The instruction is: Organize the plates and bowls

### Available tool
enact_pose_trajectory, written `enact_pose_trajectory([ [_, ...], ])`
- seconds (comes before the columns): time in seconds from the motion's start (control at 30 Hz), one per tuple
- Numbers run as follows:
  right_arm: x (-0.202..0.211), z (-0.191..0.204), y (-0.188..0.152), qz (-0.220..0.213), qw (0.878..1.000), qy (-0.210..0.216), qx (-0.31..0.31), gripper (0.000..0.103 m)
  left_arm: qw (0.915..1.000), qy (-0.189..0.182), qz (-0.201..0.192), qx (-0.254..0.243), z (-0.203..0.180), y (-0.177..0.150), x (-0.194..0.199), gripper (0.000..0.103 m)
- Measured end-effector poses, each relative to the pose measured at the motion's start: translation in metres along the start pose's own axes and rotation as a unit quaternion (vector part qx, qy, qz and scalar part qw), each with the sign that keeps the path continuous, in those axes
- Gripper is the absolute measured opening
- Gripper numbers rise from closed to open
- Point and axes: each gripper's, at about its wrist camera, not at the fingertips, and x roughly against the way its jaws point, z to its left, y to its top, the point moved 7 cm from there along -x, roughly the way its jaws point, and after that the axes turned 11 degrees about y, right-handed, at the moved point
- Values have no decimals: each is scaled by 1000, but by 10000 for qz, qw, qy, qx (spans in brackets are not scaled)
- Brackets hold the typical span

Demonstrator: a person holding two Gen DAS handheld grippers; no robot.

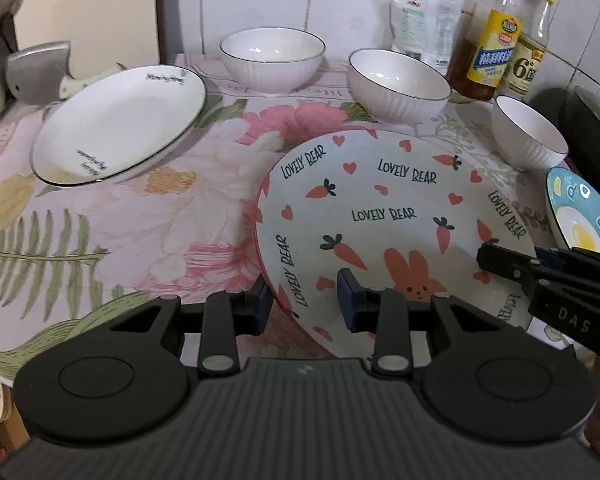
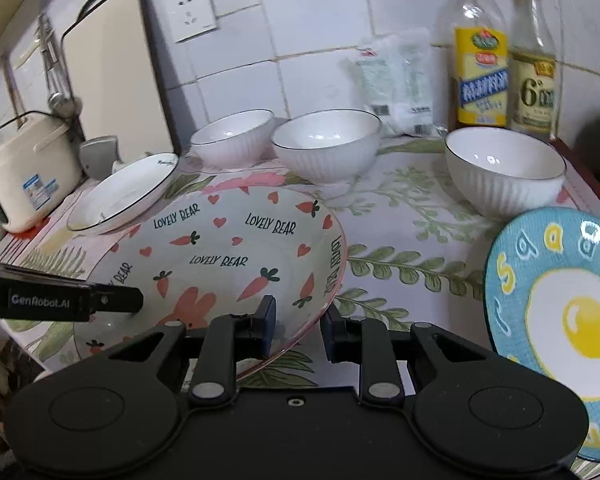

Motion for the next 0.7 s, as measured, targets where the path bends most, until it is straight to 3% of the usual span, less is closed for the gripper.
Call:
enact_pose_trajectory([
  [0.3, -2, -3, 2, -6, 9998, -176, 134, 29, 9994, -122, 263, 170, -3, -1, -10, 33],
  [0.7, -5, -8, 1, 178, 9988, -460, 15, 27, 9977, 19, 657, 136, -7, 0, -14, 33],
])
